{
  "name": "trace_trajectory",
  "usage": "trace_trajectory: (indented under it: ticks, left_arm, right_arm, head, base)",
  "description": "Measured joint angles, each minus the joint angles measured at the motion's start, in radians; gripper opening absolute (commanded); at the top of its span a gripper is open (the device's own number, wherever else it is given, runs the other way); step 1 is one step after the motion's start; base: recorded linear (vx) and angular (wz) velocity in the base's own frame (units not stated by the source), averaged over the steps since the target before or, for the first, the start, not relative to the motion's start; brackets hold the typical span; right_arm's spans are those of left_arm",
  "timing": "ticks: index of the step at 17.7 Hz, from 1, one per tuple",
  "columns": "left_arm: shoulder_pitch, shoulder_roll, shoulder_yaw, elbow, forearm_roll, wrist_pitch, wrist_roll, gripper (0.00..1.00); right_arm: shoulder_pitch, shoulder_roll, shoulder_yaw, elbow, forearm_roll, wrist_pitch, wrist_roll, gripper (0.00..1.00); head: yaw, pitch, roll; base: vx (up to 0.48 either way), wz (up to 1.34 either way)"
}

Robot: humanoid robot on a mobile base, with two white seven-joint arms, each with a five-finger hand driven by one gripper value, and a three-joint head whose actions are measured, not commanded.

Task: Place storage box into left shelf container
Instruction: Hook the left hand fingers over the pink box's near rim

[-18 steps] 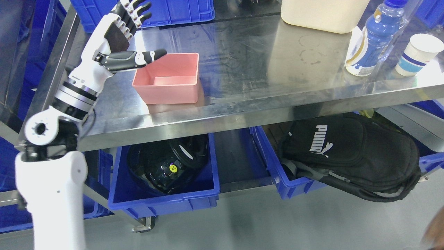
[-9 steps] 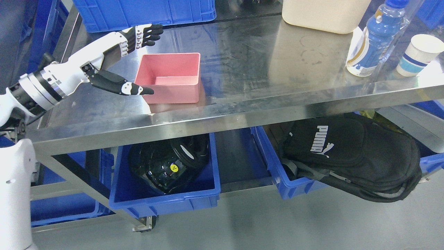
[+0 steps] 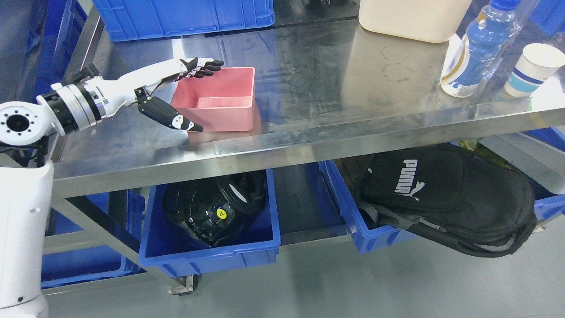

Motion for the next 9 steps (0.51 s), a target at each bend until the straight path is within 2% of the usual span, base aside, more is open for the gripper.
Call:
trace_trajectory:
  ticks: [6, 7, 9]
  left_arm:
    - [-0.055, -0.034, -0.093, 0.071, -0.071, 0.008, -0.027, 0.87]
    - [-0.06, -0.042, -0.105, 0.084, -0.088, 0.008, -0.029, 0.84]
    - [-0.071, -0.061, -0.124, 0.111, -0.119, 0.009, -0.026, 0.66]
  right_arm:
    - [0.0, 0.0, 0.0, 0.0, 0.0, 0.0, 0.0, 1.0]
    - [0.0, 0.0, 0.0, 0.0, 0.0, 0.0, 0.0, 1.0]
    - [0.0, 0.0, 0.0, 0.0, 0.0, 0.0, 0.0, 1.0]
  head:
    - [0.0, 0.0, 0.0]
    - [0.0, 0.0, 0.0]
    - [0.0, 0.0, 0.0]
  base:
    - [0.0, 0.0]
    - [0.0, 0.0]
    - [0.0, 0.0]
